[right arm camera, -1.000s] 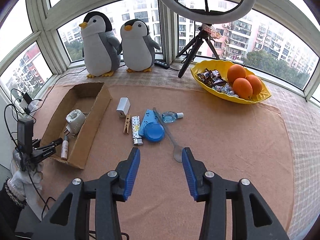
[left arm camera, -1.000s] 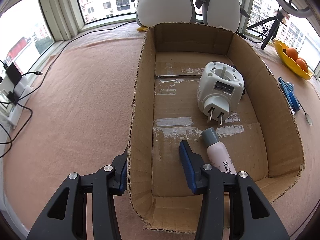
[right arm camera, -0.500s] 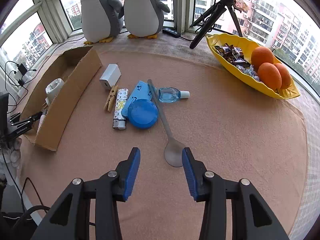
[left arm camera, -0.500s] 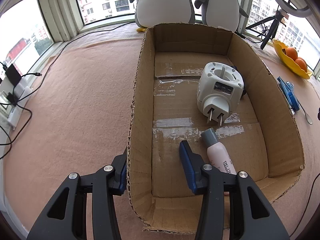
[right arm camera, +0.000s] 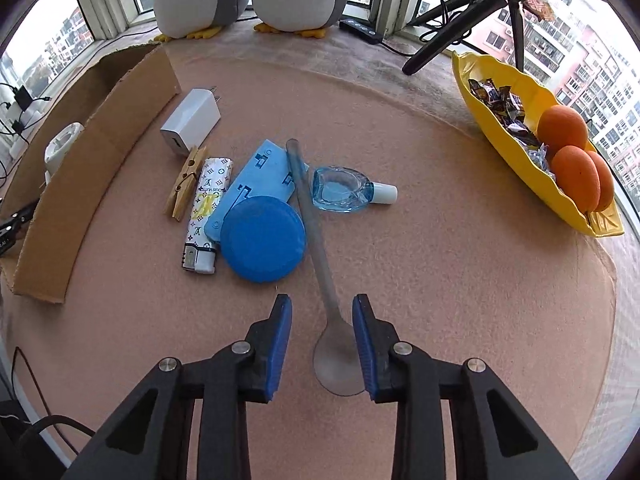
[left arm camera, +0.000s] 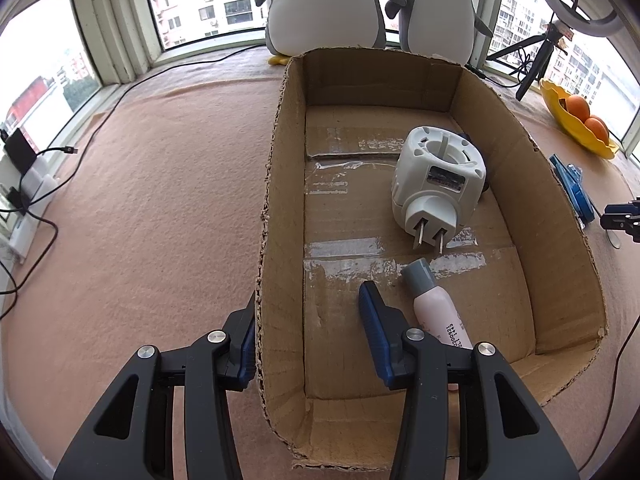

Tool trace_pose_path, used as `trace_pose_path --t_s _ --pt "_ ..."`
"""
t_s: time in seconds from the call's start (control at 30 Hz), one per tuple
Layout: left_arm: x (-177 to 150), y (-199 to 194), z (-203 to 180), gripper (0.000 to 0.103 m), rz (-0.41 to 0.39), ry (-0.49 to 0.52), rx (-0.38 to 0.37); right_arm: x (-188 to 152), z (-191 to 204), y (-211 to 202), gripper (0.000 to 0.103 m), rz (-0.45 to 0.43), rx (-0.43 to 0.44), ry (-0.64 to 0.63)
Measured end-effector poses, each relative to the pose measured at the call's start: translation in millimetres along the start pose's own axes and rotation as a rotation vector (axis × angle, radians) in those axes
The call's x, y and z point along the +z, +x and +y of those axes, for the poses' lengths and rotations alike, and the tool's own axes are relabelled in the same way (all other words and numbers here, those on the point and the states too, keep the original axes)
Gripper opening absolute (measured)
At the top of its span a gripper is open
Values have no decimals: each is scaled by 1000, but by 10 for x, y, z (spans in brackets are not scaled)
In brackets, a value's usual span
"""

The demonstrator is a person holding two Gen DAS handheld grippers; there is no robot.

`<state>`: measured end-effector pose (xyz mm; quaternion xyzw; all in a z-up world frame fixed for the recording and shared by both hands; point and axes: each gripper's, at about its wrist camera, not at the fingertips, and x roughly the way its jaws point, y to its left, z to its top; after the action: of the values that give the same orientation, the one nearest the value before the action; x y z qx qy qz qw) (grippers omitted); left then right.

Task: Organize rigid objects
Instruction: 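Close the right gripper on the grey spoon handle, then carry the spoon with the right gripper over the box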

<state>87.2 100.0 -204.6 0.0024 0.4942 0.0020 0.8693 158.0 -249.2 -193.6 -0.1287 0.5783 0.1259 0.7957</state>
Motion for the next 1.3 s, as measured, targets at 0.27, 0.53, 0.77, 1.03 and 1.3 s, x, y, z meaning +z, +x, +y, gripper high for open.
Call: trace_pose_path --t_s 0.27,0.53,0.77,1.03,1.3 --pt "1 -1 -2 45 0 -10 4 24 -39 139 15 37 37 -5" --pt "-8 -3 -6 45 -4 -20 10 -26 -66 131 7 26 69 34" --pt "-13 -6 -11 45 -5 -22 12 -105 -77 69 7 3 68 77" --pt "-13 -7 -13 45 -6 -20 13 -198 -68 -88 7 -41 68 109" --pt "-12 -7 -15 45 -6 -21 13 -142 13 -264 7 -93 56 113"
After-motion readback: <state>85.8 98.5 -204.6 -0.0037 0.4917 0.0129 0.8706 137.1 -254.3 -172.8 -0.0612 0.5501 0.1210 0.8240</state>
